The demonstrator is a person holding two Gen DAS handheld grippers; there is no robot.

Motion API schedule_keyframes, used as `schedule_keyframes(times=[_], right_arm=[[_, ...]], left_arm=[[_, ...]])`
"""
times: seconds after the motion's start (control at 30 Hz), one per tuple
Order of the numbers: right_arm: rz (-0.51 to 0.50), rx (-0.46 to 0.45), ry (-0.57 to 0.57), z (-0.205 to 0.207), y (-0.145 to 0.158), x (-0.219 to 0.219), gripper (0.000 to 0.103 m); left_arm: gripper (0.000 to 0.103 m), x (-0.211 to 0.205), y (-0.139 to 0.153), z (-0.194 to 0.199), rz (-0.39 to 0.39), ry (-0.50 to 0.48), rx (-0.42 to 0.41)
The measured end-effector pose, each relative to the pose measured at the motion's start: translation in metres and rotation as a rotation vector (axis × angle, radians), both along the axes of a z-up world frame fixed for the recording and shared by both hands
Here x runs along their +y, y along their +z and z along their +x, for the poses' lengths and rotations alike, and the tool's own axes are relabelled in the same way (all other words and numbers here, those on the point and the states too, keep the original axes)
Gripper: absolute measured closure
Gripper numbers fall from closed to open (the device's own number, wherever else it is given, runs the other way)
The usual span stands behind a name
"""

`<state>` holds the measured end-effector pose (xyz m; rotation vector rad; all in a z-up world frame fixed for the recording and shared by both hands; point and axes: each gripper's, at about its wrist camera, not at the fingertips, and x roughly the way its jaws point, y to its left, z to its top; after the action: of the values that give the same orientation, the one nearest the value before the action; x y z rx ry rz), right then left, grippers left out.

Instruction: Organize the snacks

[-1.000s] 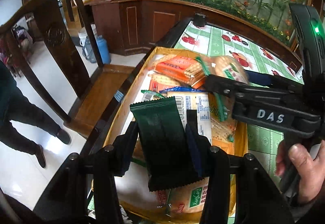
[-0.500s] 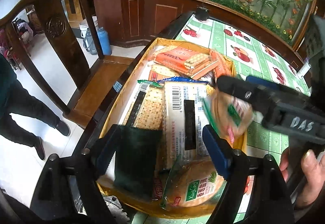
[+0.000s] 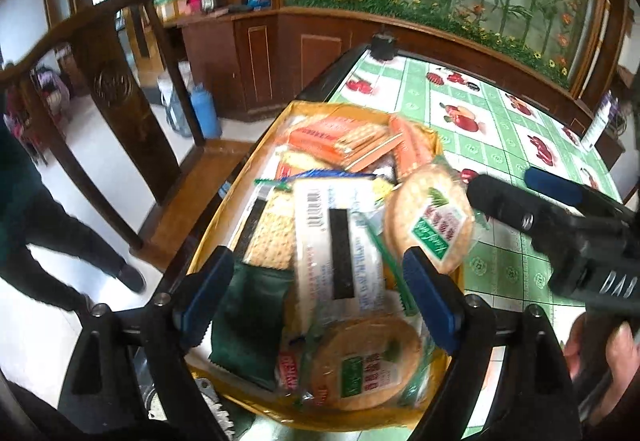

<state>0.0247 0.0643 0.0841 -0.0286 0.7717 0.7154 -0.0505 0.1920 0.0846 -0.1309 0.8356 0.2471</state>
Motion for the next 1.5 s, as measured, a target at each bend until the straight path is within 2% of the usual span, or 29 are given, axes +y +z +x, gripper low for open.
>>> schedule_keyframes(times=[0.1, 0.2, 0.5, 0.6, 0.8, 0.87, 0.9, 1.0, 1.03, 1.2, 1.5], right_arm=[[-0.07, -0.063, -0.085, -0.011, -0.004, -0.011, 0.001], [-0.089, -0.071, -0.146, -0.018, -0.01, -0.024, 0.001], [-0.13, -0.135, -0.271, -0.042, -0.012, -0.047, 0.001], [-0.117, -0.142, -0.283, -0.045, -0.011, -0.051, 0.001], [-0.111, -0.145, -0.291, -0.048, -0.012, -0.052, 0.001], [-0.106, -0.149, -0.292, -0.049, -0.012, -0.054, 0.001], [-0.101, -0.155, -0.293, -0.049, -0.011, -0.055, 0.001], [-0.126, -0.164, -0.305, -0.052, -0.012, -0.054, 0.001], [-0.133, -0.167, -0.306, -0.052, -0.013, -0.054, 0.001], [-0.1, -0.155, -0.314, -0.051, -0.016, -0.058, 0.001], [-0.112, -0.223, -0.331, -0.058, -0.01, -0.052, 0.001]], left_arm=[[0.015, -0.015, -0.001, -0.001, 0.039, -0.015, -0.026], [0.014, -0.026, -0.005, -0.002, 0.084, -0.023, -0.045], [0.011, -0.036, -0.018, -0.007, 0.099, -0.014, -0.104], [0.011, -0.035, -0.018, -0.008, 0.074, -0.025, -0.113], [0.011, -0.036, -0.02, -0.01, 0.083, -0.039, -0.125], [0.011, -0.036, -0.02, -0.01, 0.059, -0.051, -0.128], [0.011, -0.037, -0.021, -0.01, 0.06, -0.049, -0.123], [0.011, -0.045, -0.02, -0.011, 0.153, -0.035, -0.13], [0.011, -0.047, -0.02, -0.011, 0.159, -0.04, -0.135], [0.011, -0.04, -0.021, -0.008, 0.087, -0.064, -0.124], [0.011, -0.032, -0.015, -0.015, 0.129, -0.012, -0.157]])
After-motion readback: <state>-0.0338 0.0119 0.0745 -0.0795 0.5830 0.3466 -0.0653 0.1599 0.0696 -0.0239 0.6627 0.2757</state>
